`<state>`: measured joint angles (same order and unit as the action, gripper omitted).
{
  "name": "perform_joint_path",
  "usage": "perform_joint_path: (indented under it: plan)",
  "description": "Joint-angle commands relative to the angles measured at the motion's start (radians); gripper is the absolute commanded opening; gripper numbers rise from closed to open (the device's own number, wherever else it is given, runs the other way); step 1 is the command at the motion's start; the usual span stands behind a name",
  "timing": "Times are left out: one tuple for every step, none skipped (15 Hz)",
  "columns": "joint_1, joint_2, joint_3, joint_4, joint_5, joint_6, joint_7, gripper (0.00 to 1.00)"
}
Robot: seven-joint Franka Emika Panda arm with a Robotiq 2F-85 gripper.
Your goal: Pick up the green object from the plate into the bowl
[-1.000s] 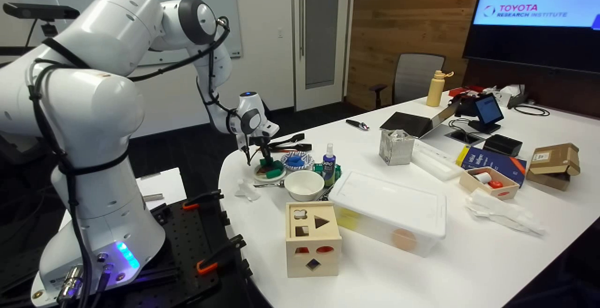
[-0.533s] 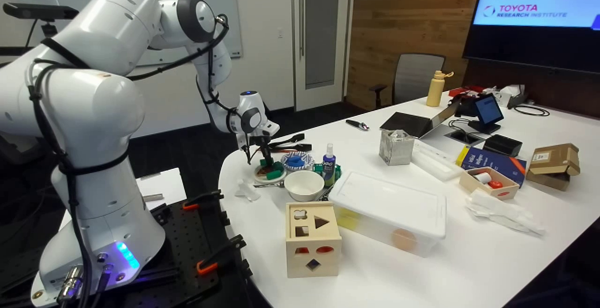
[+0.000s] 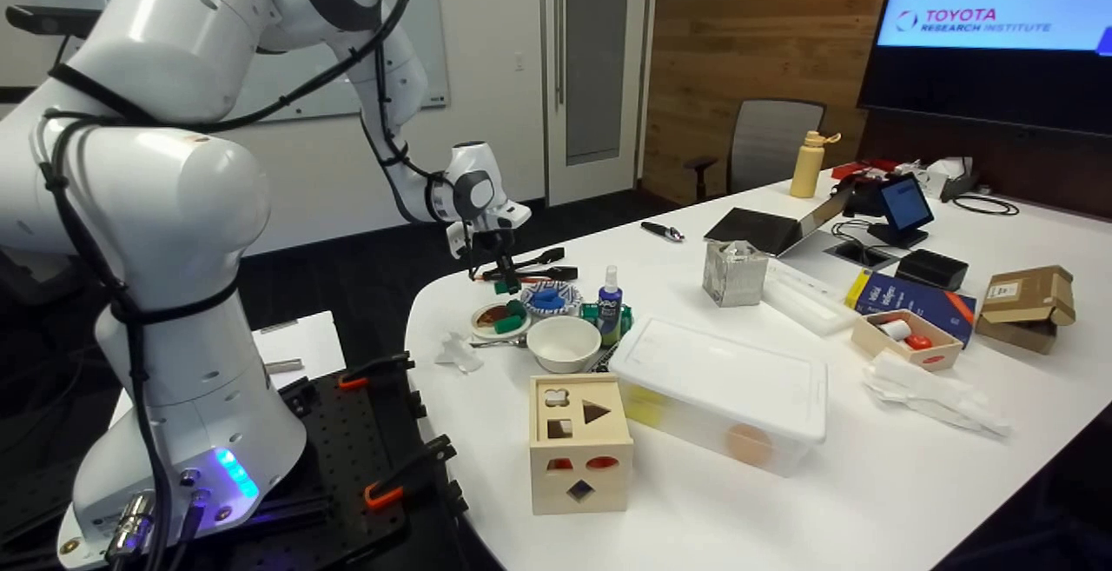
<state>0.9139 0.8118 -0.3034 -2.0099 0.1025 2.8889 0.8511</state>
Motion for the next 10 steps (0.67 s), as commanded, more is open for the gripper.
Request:
perform_joint_path:
  plan:
    - [0.053,-0.102,-0.109,-0.125,-0.056,-0.012,0.051,0.1]
    - [0.066,-0.11,-0.142,-0.146,-0.068,-0.01,0.063,0.1]
    - [0.079,-0.109,-0.176,-0.16,-0.082,-0.012,0.08,0.1]
    - [0.093,-0.104,-0.208,-0.174,-0.095,-0.01,0.095,0.1]
    - [0.096,-0.085,-0.228,-0.181,-0.104,0.006,0.107,0.1]
    - [0.099,-0.074,-0.242,-0.188,-0.108,0.008,0.119,0.1]
    - [0.095,-0.062,-0.248,-0.193,-0.11,0.011,0.125,0.1]
    - [0.087,-0.054,-0.245,-0.197,-0.109,0.013,0.131,0.1]
    - [0.085,-0.045,-0.248,-0.2,-0.107,0.015,0.134,0.1]
    - [0.089,-0.036,-0.253,-0.204,-0.105,0.017,0.146,0.1]
